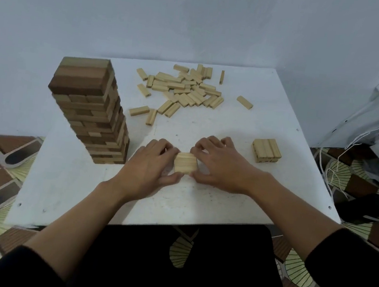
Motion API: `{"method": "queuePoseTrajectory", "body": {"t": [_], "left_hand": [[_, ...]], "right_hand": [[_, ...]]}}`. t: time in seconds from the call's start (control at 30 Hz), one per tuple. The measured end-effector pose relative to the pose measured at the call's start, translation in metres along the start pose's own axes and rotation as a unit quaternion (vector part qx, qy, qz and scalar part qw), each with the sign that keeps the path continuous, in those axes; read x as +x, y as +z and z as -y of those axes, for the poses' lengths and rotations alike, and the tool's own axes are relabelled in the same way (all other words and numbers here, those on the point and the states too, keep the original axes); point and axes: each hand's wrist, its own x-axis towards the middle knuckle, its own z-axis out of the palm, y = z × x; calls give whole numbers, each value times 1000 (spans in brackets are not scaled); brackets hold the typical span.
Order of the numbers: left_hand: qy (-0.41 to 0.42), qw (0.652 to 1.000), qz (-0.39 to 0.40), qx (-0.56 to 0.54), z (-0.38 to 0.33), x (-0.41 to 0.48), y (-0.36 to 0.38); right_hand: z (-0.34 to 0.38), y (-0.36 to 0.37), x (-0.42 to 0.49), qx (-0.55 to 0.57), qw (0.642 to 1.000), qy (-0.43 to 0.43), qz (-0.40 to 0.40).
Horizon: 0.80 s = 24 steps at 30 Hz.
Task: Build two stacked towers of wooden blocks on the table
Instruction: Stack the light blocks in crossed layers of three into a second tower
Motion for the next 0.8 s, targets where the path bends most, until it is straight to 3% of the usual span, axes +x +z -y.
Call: {"method": "queuePoseTrajectory", "body": {"t": [0.3,0.57,0.8], "left_hand": [[52,996,-32,-68,-43,52,-20],[71,995,-49,-56,-100,120,-3],[52,995,-41,-69,-121,147,20]], "right_hand": [[-44,-22,-45,133,985,75,-75],[-114,-37,-85,190,970,136,-65],[-152,-23,-94,188,972,131,-56]]}}
